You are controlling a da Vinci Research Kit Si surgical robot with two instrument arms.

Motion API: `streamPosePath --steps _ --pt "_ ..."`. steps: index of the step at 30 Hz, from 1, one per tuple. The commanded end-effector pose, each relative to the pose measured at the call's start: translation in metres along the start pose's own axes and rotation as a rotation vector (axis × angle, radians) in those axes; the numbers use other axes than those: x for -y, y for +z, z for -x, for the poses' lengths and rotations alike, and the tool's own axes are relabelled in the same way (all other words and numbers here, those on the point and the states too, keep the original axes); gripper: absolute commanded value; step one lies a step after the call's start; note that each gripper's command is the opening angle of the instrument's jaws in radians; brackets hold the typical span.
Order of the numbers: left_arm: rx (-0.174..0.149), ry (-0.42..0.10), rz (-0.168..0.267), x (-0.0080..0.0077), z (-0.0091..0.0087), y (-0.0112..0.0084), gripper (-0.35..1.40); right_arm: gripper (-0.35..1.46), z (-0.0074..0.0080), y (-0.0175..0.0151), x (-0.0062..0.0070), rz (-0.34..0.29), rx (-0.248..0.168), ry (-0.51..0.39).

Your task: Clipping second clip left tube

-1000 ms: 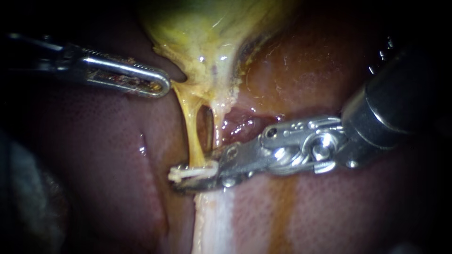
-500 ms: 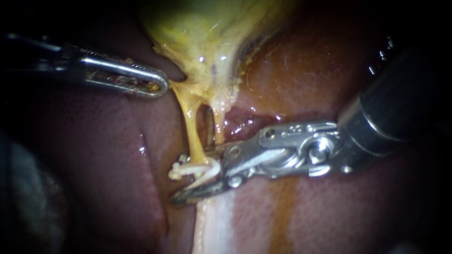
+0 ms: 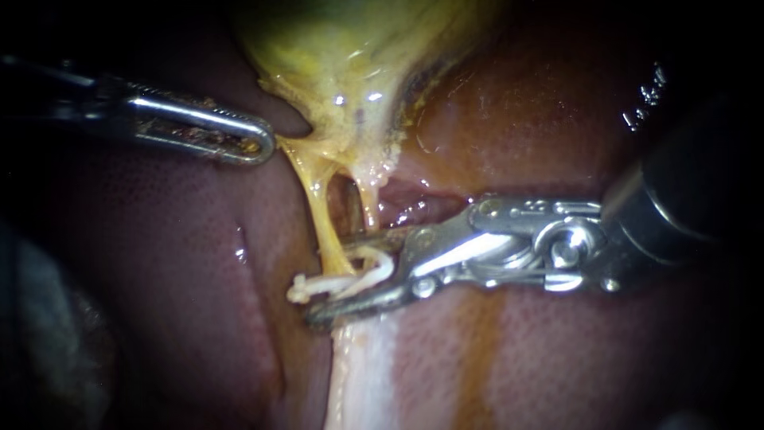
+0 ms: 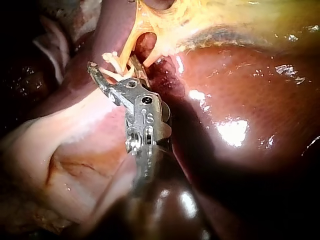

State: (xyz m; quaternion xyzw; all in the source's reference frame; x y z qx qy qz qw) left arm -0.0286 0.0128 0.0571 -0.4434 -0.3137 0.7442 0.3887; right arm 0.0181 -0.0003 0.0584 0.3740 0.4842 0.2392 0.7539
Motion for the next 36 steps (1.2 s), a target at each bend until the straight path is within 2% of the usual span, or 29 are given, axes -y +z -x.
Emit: streamPosePath --steps 1,6,11,23,30,36 --pt "0.000 0.000 0.000 0.0001 0.0001 0.0001 -0.35 0.50 0.0001 0.0000 0.0000 -0.001 -0.006 0.012" --pt "0.000 0.001 0.001 0.0001 0.0002 -0.0001 -0.35 0.50 0.0003 -0.0001 -0.0001 -0.026 -0.028 0.070" --pt "0.000 0.002 0.001 0.0002 0.0002 0.0000 -0.35 0.50 0.0006 -0.0002 -0.0004 -0.036 -0.037 0.092" --pt "0.001 0.002 0.002 0.0002 0.0003 -0.0003 -0.35 0.50 0.0025 -0.0002 -0.0029 -0.054 -0.061 0.165" --pt "0.001 0.002 0.002 0.0002 0.0003 -0.0003 -0.35 0.50 0.0034 0.0004 -0.0037 -0.073 -0.086 0.206" --pt "0.001 0.002 0.002 0.0002 0.0003 -0.0003 -0.35 0.50 0.0033 0.0015 -0.0038 -0.088 -0.113 0.235"
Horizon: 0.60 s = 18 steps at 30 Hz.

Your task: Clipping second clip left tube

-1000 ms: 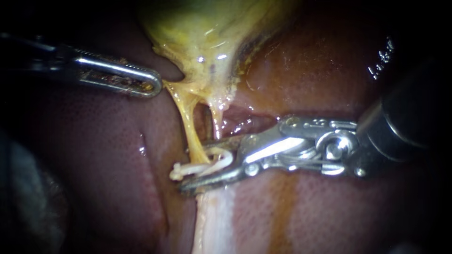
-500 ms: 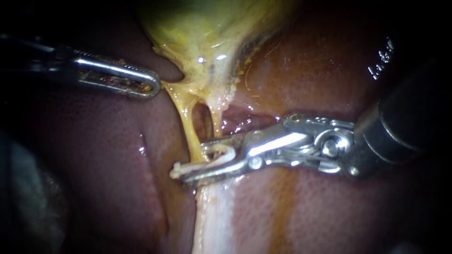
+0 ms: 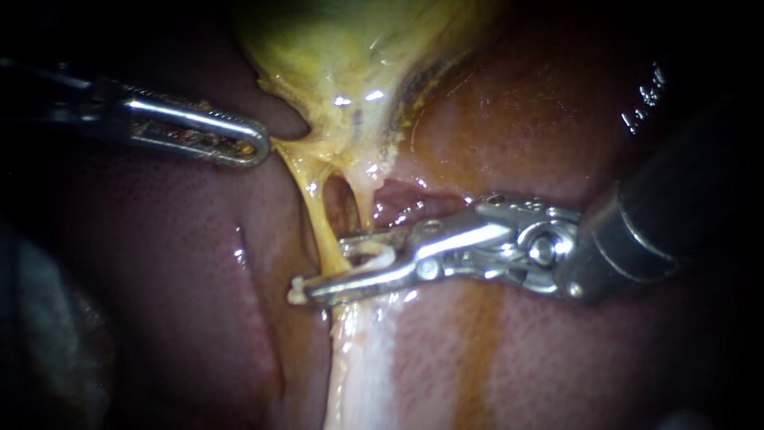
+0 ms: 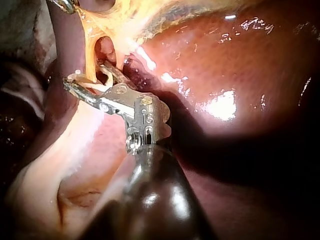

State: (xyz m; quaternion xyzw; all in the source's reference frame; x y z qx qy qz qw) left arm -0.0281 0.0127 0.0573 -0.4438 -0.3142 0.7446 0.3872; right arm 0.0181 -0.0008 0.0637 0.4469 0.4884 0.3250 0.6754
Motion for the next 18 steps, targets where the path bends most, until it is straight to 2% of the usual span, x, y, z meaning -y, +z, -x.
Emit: streamPosePath --steps 1,9,14,18 --pt "0.000 0.000 0.000 0.0000 0.0000 0.0000 -0.35 0.50 -0.0001 0.0002 0.0000 -0.004 -0.006 0.007" --pt "0.000 0.000 0.000 0.0000 0.0000 0.0001 -0.35 0.50 -0.0006 0.0018 0.0005 -0.021 -0.029 0.014" --pt "0.000 -0.001 -0.001 0.0000 -0.0001 0.0001 -0.35 0.50 -0.0006 0.0021 0.0011 -0.022 -0.028 0.014" --pt "0.000 -0.001 -0.001 0.0000 -0.0001 0.0001 -0.35 0.50 -0.0011 0.0019 0.0019 -0.037 -0.033 0.018"
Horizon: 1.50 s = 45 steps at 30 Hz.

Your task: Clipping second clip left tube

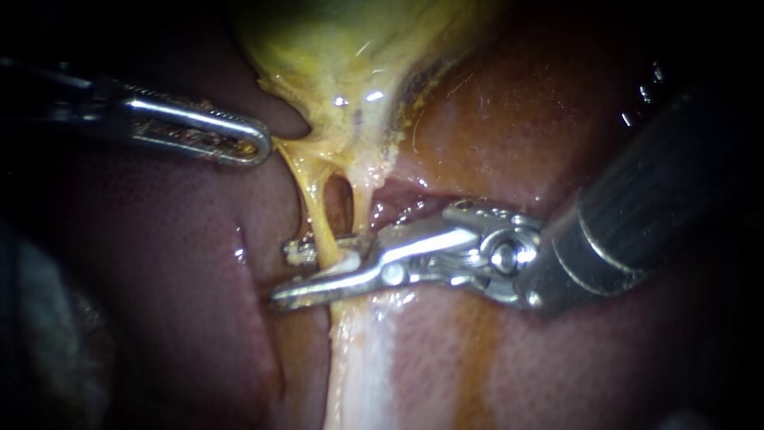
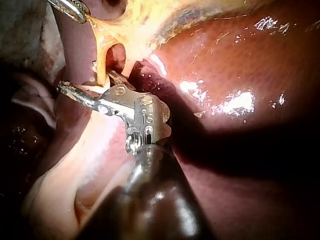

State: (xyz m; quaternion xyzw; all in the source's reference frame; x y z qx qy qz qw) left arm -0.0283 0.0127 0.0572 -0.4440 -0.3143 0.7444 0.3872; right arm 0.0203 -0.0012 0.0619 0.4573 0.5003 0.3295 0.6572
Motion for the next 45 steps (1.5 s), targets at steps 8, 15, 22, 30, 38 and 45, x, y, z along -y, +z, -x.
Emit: streamPosePath --steps 8,15,22,30,38,45 --pt "0.000 0.000 -0.001 0.0000 0.0001 -0.0001 -0.35 0.45 -0.0015 -0.0002 0.0035 -0.109 0.014 0.007" --pt "0.000 0.000 -0.001 0.0000 0.0001 -0.0001 -0.35 0.43 -0.0017 0.0001 0.0057 -0.158 0.042 0.003" --pt "0.000 0.000 -0.001 0.0000 0.0001 -0.0001 -0.35 0.38 -0.0025 -0.0001 0.0061 -0.163 0.034 0.008" --pt "0.000 0.000 -0.001 0.0000 0.0000 -0.0001 -0.35 0.16 -0.0029 -0.0004 0.0060 -0.156 0.030 0.046" --pt "0.000 0.000 -0.001 0.0001 0.0000 0.0000 -0.35 -0.08 -0.0029 -0.0007 0.0057 -0.156 0.034 0.075" --pt "0.000 0.000 -0.001 0.0001 0.0000 -0.0001 -0.35 -0.35 -0.0027 -0.0014 0.0055 -0.126 0.031 0.235"
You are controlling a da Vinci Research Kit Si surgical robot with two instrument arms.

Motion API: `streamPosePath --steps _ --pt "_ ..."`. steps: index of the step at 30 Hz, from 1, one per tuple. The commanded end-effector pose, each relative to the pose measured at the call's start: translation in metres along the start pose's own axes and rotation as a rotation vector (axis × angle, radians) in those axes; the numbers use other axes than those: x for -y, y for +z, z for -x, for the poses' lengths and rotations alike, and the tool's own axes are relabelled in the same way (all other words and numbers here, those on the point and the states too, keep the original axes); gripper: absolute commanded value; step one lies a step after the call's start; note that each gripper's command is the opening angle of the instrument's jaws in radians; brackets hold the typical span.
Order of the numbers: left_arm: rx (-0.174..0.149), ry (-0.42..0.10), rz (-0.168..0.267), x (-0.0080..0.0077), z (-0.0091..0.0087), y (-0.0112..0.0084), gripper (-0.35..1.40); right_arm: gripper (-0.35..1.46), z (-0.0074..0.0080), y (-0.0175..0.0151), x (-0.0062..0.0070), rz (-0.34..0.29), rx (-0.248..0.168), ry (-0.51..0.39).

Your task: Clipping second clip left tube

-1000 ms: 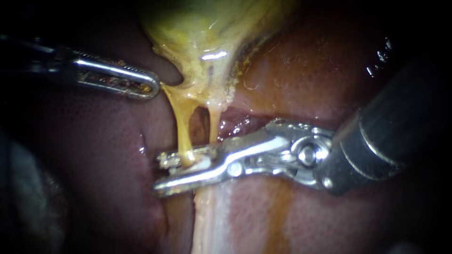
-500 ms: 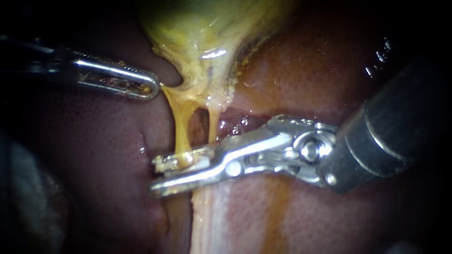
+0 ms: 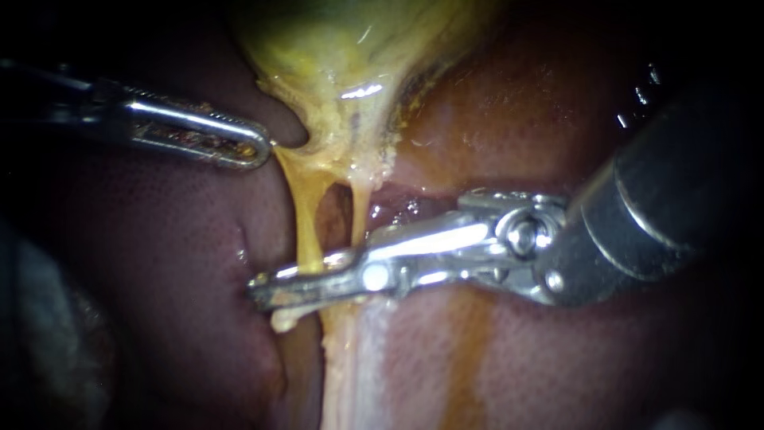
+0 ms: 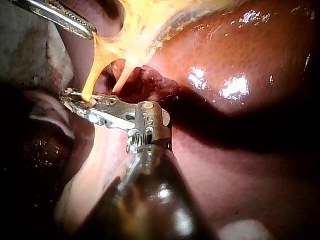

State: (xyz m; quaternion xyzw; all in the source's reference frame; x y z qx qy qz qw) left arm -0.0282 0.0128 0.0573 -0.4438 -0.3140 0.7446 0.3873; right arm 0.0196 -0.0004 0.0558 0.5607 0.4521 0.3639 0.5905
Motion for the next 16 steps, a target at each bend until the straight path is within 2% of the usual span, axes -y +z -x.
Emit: streamPosePath --steps 1,16 --pt "0.000 0.000 0.000 0.0000 0.0000 0.0000 -0.35 -0.35 0.0000 -0.0001 0.0000 0.021 -0.005 0.022" --pt "0.000 0.000 0.000 0.0000 0.0000 0.0000 -0.35 -0.35 -0.0001 -0.0005 -0.0002 0.021 -0.006 0.046"
